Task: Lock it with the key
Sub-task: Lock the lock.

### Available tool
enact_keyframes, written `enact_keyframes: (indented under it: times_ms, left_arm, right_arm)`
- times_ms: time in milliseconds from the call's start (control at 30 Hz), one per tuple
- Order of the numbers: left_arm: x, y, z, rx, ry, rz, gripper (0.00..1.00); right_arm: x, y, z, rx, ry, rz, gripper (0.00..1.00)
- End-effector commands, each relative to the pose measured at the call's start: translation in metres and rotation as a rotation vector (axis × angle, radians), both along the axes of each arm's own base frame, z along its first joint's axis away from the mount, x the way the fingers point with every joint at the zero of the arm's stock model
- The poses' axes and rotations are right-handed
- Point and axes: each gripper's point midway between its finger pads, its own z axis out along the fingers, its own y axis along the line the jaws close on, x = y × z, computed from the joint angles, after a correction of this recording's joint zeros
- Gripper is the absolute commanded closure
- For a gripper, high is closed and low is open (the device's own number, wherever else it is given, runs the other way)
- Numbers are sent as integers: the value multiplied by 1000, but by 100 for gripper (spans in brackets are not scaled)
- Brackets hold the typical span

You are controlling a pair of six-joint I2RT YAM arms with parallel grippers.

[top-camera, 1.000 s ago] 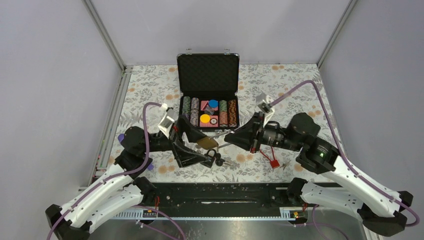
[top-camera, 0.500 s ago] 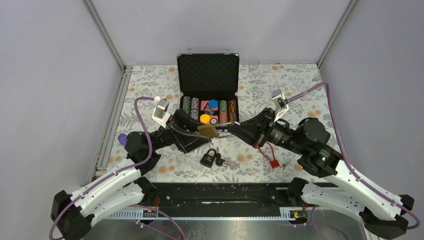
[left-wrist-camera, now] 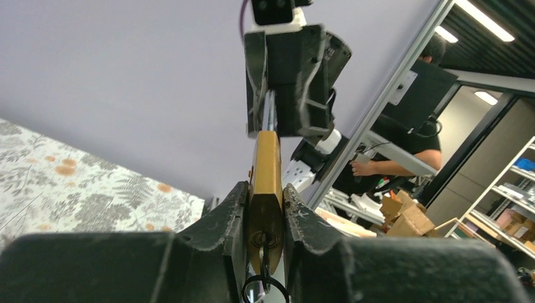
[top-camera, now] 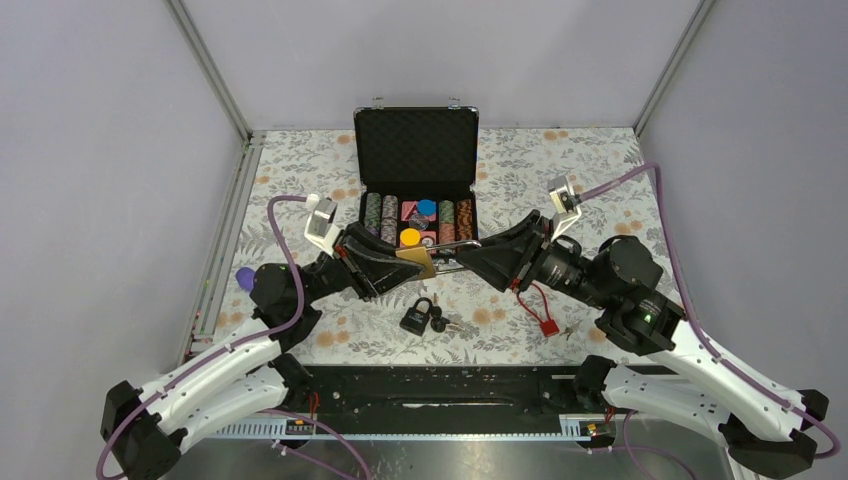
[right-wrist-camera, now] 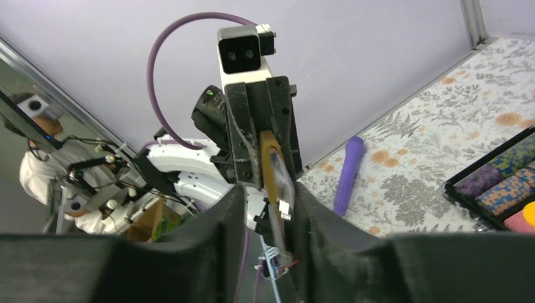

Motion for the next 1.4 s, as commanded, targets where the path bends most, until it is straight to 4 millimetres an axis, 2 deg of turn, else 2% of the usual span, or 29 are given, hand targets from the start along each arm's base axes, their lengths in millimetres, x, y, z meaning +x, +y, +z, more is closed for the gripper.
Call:
enact_keyframes:
  times_ms: [0,67,167,267,433,667,933,1033,1167,1333,1367]
  left_arm:
    - [1,8,22,-20,-55,66,100]
    - [1,9,23,0,-64,84,100]
    - [0,13,26,22,-78,105,100]
    - [-3,15,29,48,-88,107,100]
    - [-21,15,31,105,-141,38,100]
    - [-40,19,30,139,-219,-26,100]
    - [-39,18,30,152,-221,-23,100]
    - [-38,17,30,150,-218,-21,100]
    - [-35,16,31,148,-210,-15,100]
    - [-35,15,30,140,-187,-28,100]
    - [-35,13,28,142,-180,-42,100]
  right_arm:
    - [0,-14,26,35,-114,-49,47]
    - [2,-16,12,-42,-125,-65,33]
    - [-1,-22,-5,-126,-126,-60,23]
    - [-5,-29,-18,-192,-115,-56,20]
    - [-15,-39,-30,-260,-131,-34,20]
    - [-24,-43,-23,-234,-171,-7,44]
    - [-32,-29,-16,-224,-185,84,44]
    - [-32,-24,-18,-231,-177,105,49]
    - [-32,-14,-25,-247,-149,143,64]
    - [-29,-5,-30,-243,-126,160,100]
    - [-28,-4,-29,-237,-124,159,100]
